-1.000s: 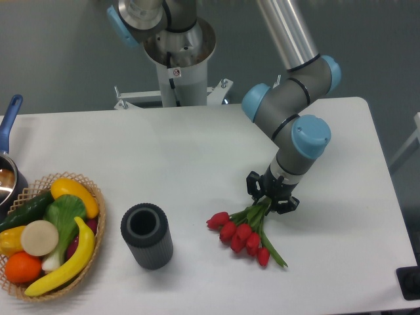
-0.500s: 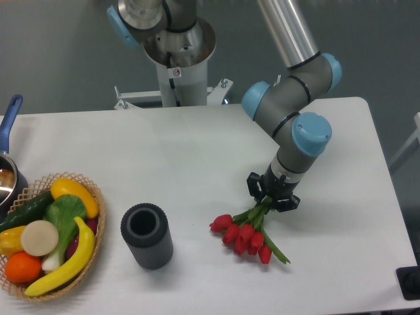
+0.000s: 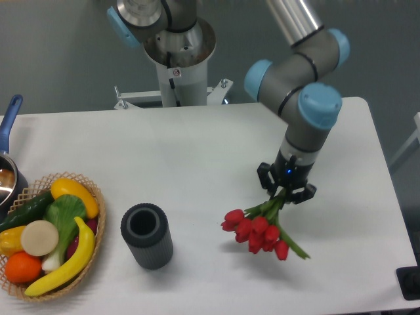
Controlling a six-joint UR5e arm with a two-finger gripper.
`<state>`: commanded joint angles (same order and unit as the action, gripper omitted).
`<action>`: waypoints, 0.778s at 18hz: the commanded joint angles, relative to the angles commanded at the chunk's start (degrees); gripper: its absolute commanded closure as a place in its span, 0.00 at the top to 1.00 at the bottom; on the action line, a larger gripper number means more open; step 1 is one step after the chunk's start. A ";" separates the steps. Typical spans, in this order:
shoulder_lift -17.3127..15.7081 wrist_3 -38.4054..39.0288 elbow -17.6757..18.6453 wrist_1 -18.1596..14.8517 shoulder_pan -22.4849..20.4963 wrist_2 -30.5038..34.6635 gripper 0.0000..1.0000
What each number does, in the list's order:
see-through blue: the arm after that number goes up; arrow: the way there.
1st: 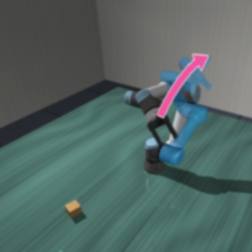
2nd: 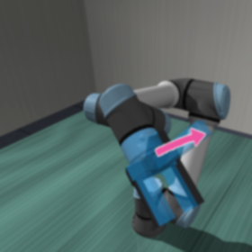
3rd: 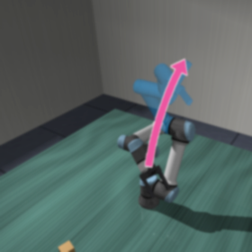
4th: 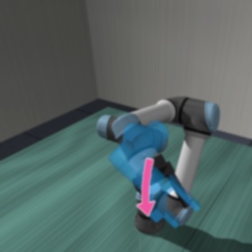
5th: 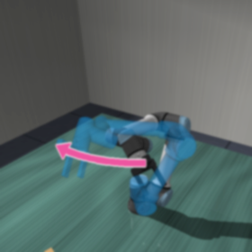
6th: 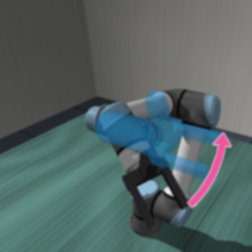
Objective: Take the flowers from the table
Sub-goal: 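Lift the gripped red tulips up off the table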
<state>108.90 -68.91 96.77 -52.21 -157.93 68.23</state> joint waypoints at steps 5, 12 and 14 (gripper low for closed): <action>-2.29 0.09 -0.61 0.09 -4.83 -14.24 0.32; -2.20 0.09 -2.90 0.44 -8.18 -26.47 0.32; -2.20 0.09 -3.16 0.44 -8.88 -28.32 0.32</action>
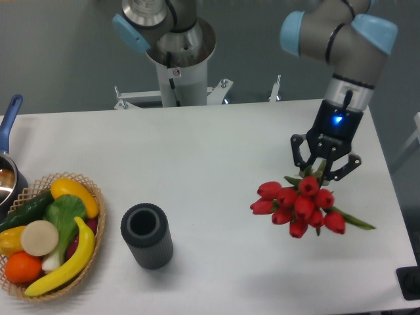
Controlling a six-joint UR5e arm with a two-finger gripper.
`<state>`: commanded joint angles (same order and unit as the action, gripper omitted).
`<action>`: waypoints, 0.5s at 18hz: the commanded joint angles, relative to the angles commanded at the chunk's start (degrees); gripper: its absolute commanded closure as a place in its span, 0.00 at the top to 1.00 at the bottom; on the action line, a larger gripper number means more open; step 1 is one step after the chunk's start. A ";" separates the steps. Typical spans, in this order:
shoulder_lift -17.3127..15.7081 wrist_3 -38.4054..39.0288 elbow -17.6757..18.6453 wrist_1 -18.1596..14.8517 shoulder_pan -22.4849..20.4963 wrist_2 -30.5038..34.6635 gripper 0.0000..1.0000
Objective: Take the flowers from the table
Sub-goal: 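Lift the gripped red tulips up off the table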
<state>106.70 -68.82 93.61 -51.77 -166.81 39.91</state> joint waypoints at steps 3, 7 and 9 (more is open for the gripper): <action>0.09 0.09 -0.79 0.00 -0.35 -1.68 0.32; 0.00 0.09 -0.70 0.00 -0.70 -1.94 0.32; 0.09 0.09 -0.70 0.00 -0.88 -1.94 0.32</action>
